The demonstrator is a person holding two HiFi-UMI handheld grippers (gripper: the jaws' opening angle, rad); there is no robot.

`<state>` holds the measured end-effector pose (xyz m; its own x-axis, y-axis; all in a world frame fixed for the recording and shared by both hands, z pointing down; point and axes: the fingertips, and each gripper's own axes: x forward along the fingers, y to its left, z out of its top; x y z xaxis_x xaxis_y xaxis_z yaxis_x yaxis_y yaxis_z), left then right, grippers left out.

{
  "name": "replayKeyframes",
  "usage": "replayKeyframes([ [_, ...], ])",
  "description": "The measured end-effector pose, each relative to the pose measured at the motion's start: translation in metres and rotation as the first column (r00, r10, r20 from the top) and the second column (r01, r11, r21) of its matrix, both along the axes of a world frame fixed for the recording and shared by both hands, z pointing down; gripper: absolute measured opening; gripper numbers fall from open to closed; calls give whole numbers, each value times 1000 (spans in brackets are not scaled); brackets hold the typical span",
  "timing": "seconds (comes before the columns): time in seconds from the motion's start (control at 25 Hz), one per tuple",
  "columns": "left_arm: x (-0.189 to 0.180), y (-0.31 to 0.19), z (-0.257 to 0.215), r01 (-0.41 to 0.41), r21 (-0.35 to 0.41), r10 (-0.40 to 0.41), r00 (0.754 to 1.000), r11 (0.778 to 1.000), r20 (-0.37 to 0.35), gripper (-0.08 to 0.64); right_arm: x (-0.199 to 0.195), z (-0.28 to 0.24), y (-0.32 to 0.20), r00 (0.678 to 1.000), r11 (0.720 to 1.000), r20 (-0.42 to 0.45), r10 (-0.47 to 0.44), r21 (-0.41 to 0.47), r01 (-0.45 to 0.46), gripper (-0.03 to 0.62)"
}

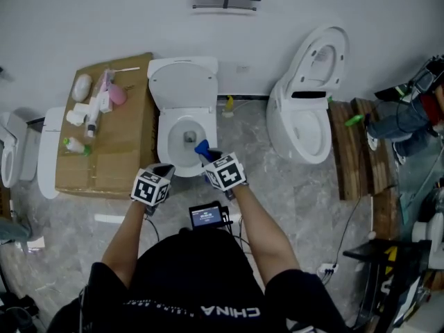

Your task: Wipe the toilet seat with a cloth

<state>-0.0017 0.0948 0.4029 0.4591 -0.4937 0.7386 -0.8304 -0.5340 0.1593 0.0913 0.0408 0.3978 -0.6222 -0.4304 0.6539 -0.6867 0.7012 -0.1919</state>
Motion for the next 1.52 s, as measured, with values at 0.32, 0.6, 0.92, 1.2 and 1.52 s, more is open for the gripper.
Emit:
replayKeyframes([
  [0.32, -44, 65, -10, 14, -11, -14, 998, 1000, -55, 12, -25, -17, 66, 997, 997, -78, 6, 76, 0, 58],
  [0.6, -58, 106, -4, 38, -12, -39, 995, 999, -91, 12, -33, -27, 124, 992, 996, -124, 5, 88, 6, 58],
  [0.92, -39, 121, -5, 88, -10, -89, 987, 996, -137, 12, -18, -19, 154, 991, 997, -129, -27, 66, 36, 58],
  [1.2, -4, 110, -20, 108, 88, -99, 990, 990, -102, 12, 5, -18, 155, 996, 996, -76, -36, 80, 42, 58],
  [1.52, 4, 111, -27, 120, 102, -115, 992, 987, -55, 12, -1, -20, 159, 995, 994, -53, -89, 59, 92, 58],
])
